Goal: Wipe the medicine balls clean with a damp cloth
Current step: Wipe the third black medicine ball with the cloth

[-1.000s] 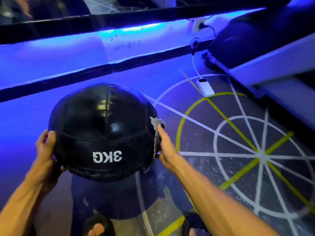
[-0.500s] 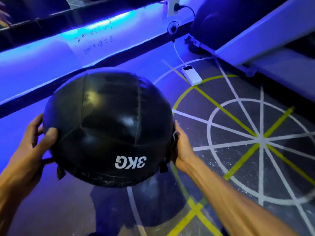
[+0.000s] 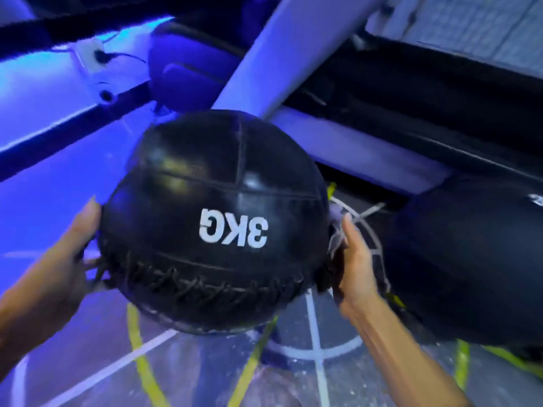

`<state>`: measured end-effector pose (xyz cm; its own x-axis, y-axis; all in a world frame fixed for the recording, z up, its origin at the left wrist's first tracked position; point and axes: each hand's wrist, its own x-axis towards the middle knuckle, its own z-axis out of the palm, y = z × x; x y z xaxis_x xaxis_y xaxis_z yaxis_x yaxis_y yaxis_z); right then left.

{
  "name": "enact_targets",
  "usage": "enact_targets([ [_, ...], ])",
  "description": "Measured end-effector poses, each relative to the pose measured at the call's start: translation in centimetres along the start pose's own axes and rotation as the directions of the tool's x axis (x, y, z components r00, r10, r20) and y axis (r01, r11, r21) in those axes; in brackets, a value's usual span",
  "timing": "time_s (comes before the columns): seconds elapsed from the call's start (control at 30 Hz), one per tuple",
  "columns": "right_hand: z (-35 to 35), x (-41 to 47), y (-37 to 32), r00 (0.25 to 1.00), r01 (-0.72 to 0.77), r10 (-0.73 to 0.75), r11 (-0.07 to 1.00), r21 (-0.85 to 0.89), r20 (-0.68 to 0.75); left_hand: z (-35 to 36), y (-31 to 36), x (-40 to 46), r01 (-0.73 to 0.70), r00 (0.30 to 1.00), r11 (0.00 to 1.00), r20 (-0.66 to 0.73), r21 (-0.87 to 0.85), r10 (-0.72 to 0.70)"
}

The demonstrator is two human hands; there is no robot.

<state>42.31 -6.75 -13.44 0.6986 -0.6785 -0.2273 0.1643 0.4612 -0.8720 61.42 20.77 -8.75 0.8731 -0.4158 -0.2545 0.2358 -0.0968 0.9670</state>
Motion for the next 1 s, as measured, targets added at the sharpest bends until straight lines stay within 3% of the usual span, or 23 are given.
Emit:
enact_targets([
  [0.1,-4.0,0.9,-2.8,0.995,0.055,-0.056,0.998,-0.008,-0.079,5.2,-0.1,2.7,0.114,0.973,0.991,0.196,0.065,-0.125],
  [0.23,-6.3,2.2,-8.1,0.985,0.127,-0.137,0.987,-0.098,-0.104,11.7,1.2,6.4,0.039,0.952,0.999,0.304,0.009,-0.04],
  [0.3,-6.7,3.6,-10.6,0.954,0.245,-0.274,0.945,-0.216,-0.119,14.7,2.0,7.9,0.008,0.943,1.0,0.331,0.025,-0.016],
  [0.37,-6.3,5.5,-11.9,0.951,0.251,-0.298,0.9,-0.357,-0.08,17.3,2.1,9.4,-0.001,0.931,0.998,0.364,0.06,-0.021],
  [0.47,-7.3,8.7,-10.4,0.953,0.179,-0.295,0.737,-0.652,-0.073,20.7,1.4,11.7,-0.102,0.922,0.964,0.386,0.244,0.0],
  [0.53,-7.6,9.4,-9.3,0.929,0.179,-0.364,0.612,-0.77,-0.074,22.1,1.4,12.8,-0.224,0.935,0.913,0.339,0.341,0.103],
  [0.7,-9.5,9.6,-9.1,0.91,0.219,-0.4,0.691,-0.689,-0.112,22.6,1.8,13.7,-0.375,0.897,0.736,0.421,0.564,0.134],
  [0.8,-10.1,10.2,-8.7,0.914,0.226,-0.392,0.698,-0.679,-0.099,22.9,1.5,13.6,-0.447,0.864,0.672,0.48,0.591,0.153],
  [0.87,-9.4,9.7,-7.9,0.872,0.296,-0.488,0.579,-0.759,-0.032,23.3,1.2,13.5,-0.465,0.863,0.652,0.472,0.599,0.182],
  [0.93,-7.9,8.0,-5.6,0.791,0.412,-0.591,0.32,-0.853,0.16,23.0,0.9,13.8,-0.463,0.869,0.621,0.461,0.632,0.179],
  [1.0,-7.1,4.9,-1.1,0.733,0.519,-0.556,0.085,-0.85,0.392,22.5,0.9,14.2,-0.442,0.879,0.623,0.452,0.645,0.155],
])
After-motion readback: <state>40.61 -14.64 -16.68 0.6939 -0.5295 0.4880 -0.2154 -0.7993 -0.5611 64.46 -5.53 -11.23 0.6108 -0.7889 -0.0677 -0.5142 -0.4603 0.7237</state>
